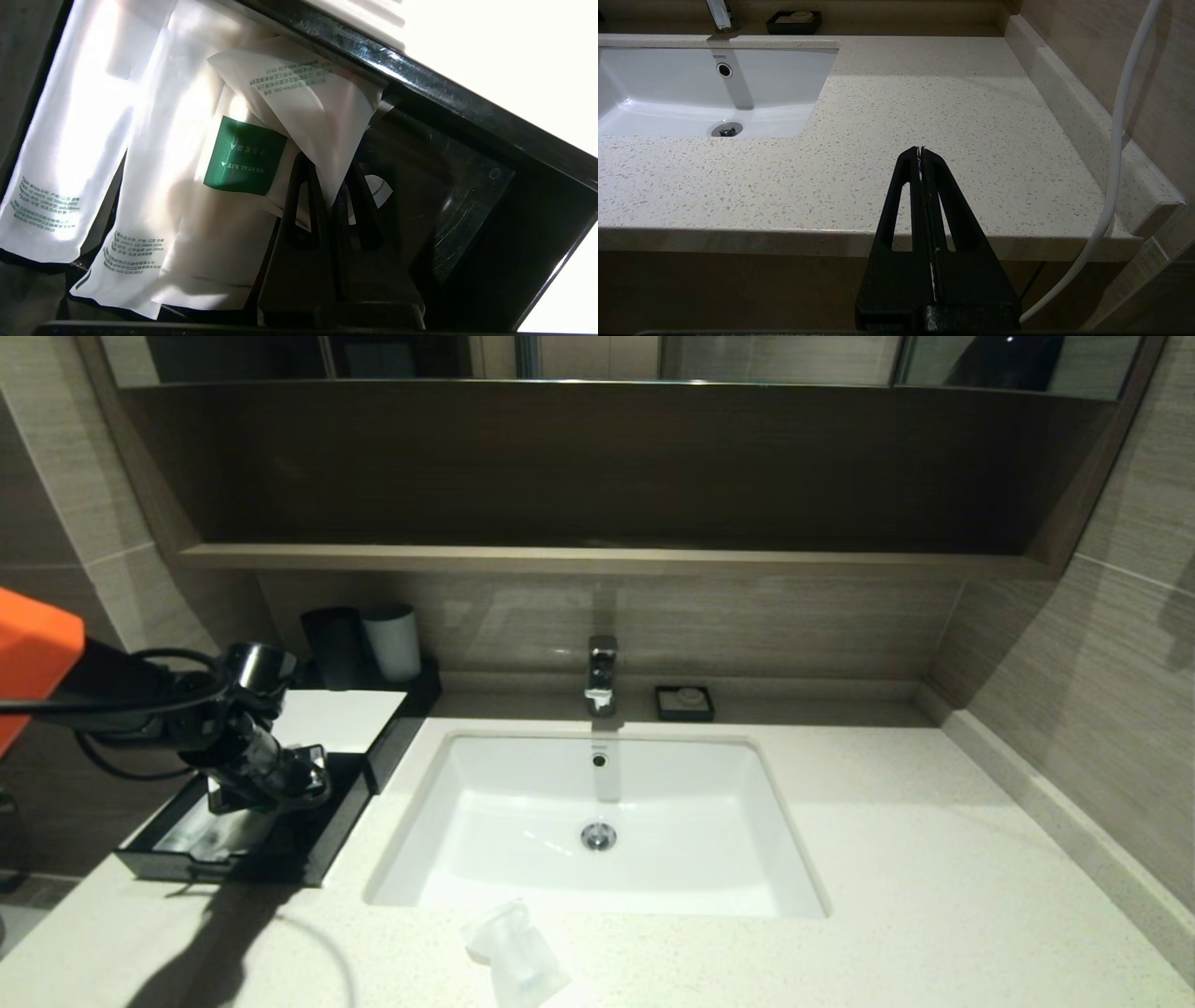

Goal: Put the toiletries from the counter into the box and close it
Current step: Place the bathroom toiletry into the drawer

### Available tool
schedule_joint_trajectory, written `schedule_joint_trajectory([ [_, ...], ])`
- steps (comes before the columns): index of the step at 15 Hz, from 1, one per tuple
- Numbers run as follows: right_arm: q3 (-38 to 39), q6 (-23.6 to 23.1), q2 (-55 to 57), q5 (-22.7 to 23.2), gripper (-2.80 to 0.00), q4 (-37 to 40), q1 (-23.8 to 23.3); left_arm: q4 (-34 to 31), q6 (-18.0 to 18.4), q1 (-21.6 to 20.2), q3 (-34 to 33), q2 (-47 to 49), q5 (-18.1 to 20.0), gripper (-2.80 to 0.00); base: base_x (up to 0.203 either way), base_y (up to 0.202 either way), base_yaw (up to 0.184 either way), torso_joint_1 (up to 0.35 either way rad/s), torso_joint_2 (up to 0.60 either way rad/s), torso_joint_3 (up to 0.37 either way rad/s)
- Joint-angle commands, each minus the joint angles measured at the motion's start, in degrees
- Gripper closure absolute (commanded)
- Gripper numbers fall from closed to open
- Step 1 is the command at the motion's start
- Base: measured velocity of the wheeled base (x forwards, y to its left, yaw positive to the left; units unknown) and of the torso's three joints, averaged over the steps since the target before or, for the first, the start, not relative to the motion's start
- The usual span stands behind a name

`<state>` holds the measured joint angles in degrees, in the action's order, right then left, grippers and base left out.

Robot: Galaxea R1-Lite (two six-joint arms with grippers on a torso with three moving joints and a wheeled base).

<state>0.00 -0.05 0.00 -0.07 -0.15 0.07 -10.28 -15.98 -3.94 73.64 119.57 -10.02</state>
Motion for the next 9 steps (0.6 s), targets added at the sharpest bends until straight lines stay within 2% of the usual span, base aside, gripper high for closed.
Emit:
schedule_joint_trajectory([
  [1, 0.09, -0.03, 0.00, -0.01, 0.00, -0.03, 0.01, 0.17, -0.28, -0.02, 0.10, 0.14, -0.09, 0.00, 0.000, 0.000, 0.000, 0.000, 0.00, 0.000],
  [9, 0.09, -0.04, 0.00, -0.01, 0.00, -0.03, 0.01, 1.11, -0.45, -0.02, 0.01, -0.83, 0.00, 0.00, 0.000, 0.000, 0.000, 0.000, 0.00, 0.000],
])
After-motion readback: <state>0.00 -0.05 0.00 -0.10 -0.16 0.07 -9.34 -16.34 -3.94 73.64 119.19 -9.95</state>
